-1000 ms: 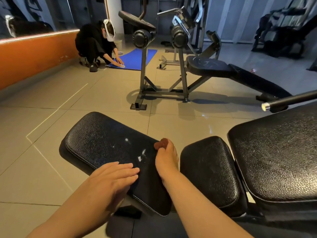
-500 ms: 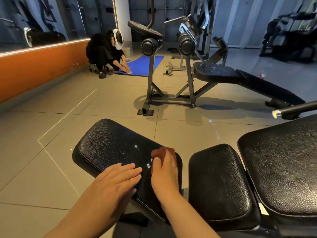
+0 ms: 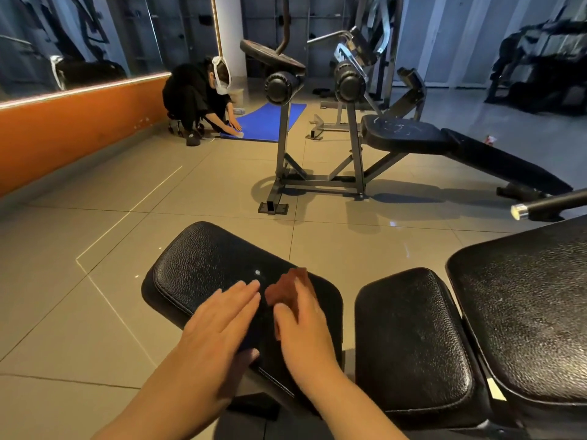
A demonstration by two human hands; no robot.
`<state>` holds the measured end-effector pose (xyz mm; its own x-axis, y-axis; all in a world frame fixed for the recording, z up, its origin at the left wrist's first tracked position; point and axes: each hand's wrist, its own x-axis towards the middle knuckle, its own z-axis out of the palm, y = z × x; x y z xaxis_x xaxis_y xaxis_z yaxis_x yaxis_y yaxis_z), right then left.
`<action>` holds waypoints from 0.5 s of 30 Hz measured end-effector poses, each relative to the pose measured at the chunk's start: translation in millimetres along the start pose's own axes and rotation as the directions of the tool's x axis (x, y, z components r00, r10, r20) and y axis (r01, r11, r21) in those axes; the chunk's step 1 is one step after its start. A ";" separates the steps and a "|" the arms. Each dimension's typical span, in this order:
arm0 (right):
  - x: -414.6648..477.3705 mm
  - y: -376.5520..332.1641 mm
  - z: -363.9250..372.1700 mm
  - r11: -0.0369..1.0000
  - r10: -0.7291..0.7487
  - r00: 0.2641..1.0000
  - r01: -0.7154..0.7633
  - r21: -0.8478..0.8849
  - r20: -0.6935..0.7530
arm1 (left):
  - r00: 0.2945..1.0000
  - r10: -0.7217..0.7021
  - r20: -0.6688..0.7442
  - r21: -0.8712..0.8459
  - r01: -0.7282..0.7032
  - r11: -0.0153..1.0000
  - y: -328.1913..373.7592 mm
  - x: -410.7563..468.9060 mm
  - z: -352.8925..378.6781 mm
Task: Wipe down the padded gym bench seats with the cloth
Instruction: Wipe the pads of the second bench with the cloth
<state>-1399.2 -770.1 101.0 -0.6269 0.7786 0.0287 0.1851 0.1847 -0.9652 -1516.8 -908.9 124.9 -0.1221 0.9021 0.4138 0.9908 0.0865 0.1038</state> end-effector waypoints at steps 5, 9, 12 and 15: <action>-33.5 26.0 -21.8 0.991 -0.004 0.991 0.021 -0.130 0.130 | 0.995 -0.059 0.085 0.169 0.045 0.985 8.9 1.5 -13.6; 10.7 7.4 -11.0 0.976 0.078 0.997 -0.081 -0.203 -0.024 | 0.990 -0.085 0.114 0.185 0.063 0.981 10.3 0.9 -16.5; 14.3 -13.1 5.0 0.971 -0.051 0.998 0.060 -0.232 0.043 | 0.989 -0.092 0.117 0.204 0.066 0.977 10.8 -0.2 -20.4; -20.9 -1.7 -0.7 0.952 -0.101 0.988 0.130 -0.278 0.116 | 0.987 -0.117 0.110 0.235 0.089 0.968 10.4 -0.7 -23.4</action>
<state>-1385.9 -786.2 102.2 -0.7261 0.6809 0.0955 0.3052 0.4437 -0.8426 -1507.8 -918.6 146.8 -0.2302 0.9267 0.2971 0.9618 0.2631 -0.0753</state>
